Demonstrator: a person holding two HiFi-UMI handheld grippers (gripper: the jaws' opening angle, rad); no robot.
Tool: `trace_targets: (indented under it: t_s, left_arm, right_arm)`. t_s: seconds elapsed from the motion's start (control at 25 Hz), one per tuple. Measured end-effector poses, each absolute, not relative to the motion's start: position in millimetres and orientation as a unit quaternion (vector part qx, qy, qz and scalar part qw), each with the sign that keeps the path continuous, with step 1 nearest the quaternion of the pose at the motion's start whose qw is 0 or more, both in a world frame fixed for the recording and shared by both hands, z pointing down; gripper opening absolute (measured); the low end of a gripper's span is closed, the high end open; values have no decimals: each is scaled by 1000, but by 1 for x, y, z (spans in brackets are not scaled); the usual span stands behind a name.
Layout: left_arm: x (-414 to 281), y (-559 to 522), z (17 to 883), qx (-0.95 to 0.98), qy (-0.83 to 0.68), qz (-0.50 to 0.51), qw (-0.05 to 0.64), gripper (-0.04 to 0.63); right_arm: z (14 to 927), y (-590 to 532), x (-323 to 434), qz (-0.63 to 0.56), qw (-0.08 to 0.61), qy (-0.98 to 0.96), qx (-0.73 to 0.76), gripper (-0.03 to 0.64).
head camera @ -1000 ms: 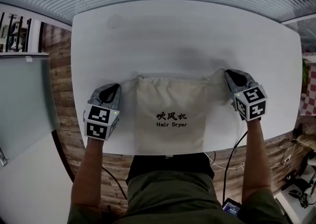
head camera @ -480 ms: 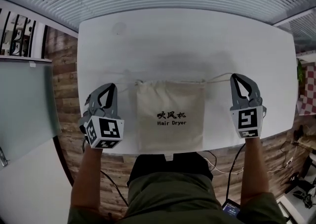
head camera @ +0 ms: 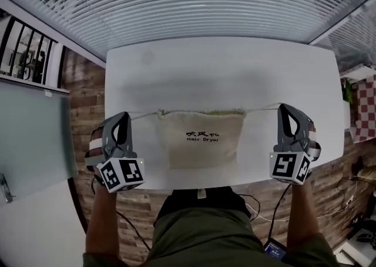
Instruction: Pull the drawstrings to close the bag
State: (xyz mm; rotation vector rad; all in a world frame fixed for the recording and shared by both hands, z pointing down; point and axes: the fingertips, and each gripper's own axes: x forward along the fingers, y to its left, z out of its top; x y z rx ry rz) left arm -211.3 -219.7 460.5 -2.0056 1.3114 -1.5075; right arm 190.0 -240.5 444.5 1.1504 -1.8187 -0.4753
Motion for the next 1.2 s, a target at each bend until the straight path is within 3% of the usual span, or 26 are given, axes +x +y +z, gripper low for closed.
trace_targets:
  t_s: [0.56,1.2]
  left_arm:
    - [-238,-248,365,-663,518,-494,220,9]
    - [-283,-256,330,-653,566,-466,192,9]
  right_arm:
    - [360,-256,197,-256,448,-696,498,14]
    - [326,-263,215,-256,435,-684,526,14]
